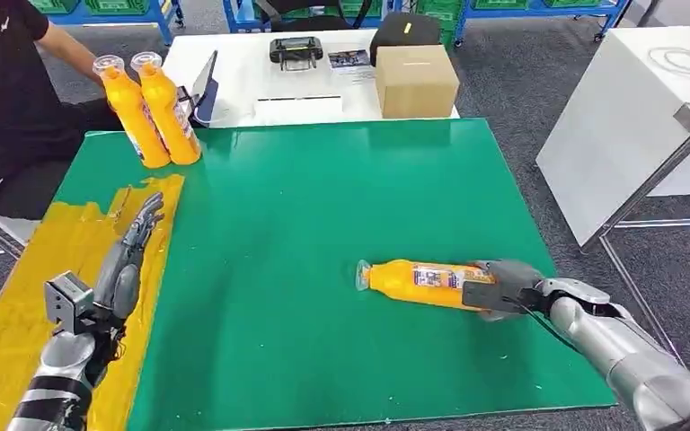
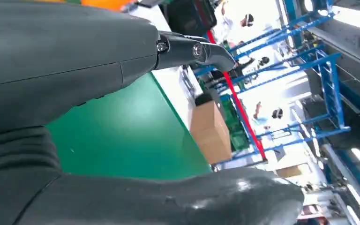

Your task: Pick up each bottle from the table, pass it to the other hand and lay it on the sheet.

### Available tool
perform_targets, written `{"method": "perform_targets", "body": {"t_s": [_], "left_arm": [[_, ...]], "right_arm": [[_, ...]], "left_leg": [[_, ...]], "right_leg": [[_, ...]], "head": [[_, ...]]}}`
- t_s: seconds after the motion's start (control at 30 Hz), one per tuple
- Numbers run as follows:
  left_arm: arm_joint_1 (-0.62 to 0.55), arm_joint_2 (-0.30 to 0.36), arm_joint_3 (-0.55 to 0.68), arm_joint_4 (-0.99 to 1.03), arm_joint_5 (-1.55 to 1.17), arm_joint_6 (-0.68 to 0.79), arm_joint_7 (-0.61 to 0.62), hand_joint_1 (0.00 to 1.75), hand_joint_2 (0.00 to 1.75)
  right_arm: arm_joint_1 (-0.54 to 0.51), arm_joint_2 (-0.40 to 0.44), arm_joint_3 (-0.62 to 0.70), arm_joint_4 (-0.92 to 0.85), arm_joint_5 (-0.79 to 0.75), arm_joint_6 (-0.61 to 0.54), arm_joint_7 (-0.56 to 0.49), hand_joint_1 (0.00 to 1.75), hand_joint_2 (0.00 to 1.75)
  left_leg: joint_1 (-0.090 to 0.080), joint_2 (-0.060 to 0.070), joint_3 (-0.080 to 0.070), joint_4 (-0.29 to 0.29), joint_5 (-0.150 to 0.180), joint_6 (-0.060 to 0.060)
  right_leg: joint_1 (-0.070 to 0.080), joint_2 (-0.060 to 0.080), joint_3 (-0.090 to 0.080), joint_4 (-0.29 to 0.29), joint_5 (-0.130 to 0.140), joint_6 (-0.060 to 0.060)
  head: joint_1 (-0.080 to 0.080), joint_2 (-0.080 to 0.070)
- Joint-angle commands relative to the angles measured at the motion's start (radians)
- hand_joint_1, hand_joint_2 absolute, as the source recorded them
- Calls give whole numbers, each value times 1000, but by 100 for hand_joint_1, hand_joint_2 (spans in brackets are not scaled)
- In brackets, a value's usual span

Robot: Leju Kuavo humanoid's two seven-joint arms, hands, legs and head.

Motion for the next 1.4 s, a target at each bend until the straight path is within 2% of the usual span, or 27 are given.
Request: {"method": "perform_targets", "body": {"t_s": [0.03,0.1,0.13,0.2,0.23,0.27,0.3,0.37,0.43,0.57,0.63,1.27,1.4], "left_arm": [[32,-161,200,44,292,-204,181,0,0],[75,-180,207,3,378,-228,235,0,0],[85,-181,199,-7,381,-227,236,0,0],[83,-180,197,-6,382,-224,237,0,0],[79,-177,193,-4,385,-219,238,0,0],[79,-181,196,-2,407,-222,247,0,0],[83,-183,191,-6,410,-214,258,0,175],[98,-195,184,-22,450,-213,290,0,175],[118,-207,171,-37,494,-209,323,0,175],[145,-213,144,-46,541,-214,350,0,175],[159,-213,137,-59,549,-210,350,0,175],[210,-226,106,-114,570,-223,346,0,175],[233,-235,60,-136,585,-252,349,0,175]], "right_arm": [[218,304,-263,-26,-45,-230,-94,175,175],[287,384,-362,-193,-79,-241,-118,175,175],[301,397,-370,-242,-63,-230,-86,175,175],[308,392,-377,-260,-60,-222,-78,175,175],[315,388,-396,-268,-51,-208,-75,175,175],[323,402,-426,-276,-65,-197,-123,175,175],[334,426,-455,-300,-72,-189,-151,175,175],[365,484,-486,-386,-81,-183,-169,175,175],[385,531,-481,-455,-93,-181,-167,175,175],[384,593,-453,-481,-134,-161,-163,175,175],[379,612,-441,-476,-155,-155,-164,175,175],[365,635,-390,-437,-189,-152,-168,175,175],[349,637,-367,-392,-182,-142,-151,175,175]], "left_leg": [[3,1,-10,0,4,-1],[4,3,-17,-2,8,-2],[4,5,-11,-2,4,-2],[3,1,-6,0,2,-2],[4,-1,-8,-1,4,-2],[4,-4,-7,0,3,-2],[4,-9,-9,0,3,-2],[4,-17,-16,1,5,-3],[4,-18,-24,1,6,-3],[4,-16,-30,1,5,-3],[3,-19,-31,1,6,-3],[3,-21,-34,0,7,-3],[3,-21,-34,0,7,-3]], "right_leg": [[3,1,-9,-1,6,-1],[4,3,-18,-3,11,-2],[4,6,-12,-1,7,-2],[4,2,-5,1,2,-2],[4,-1,-8,0,2,-2],[4,-2,-6,0,0,-2],[4,-7,-7,0,-1,-2],[3,-15,-12,1,-1,-1],[4,-17,-17,1,-1,0],[4,-14,-24,2,-1,-1],[4,-18,-25,1,-1,-1],[3,-20,-27,1,-1,0],[3,-19,-27,0,-1,0]], "head": [[0,0],[0,0],[0,0],[-1,0],[0,0],[-2,0],[-2,0],[-1,0],[0,0],[-1,0],[0,0],[0,0],[0,0]]}}
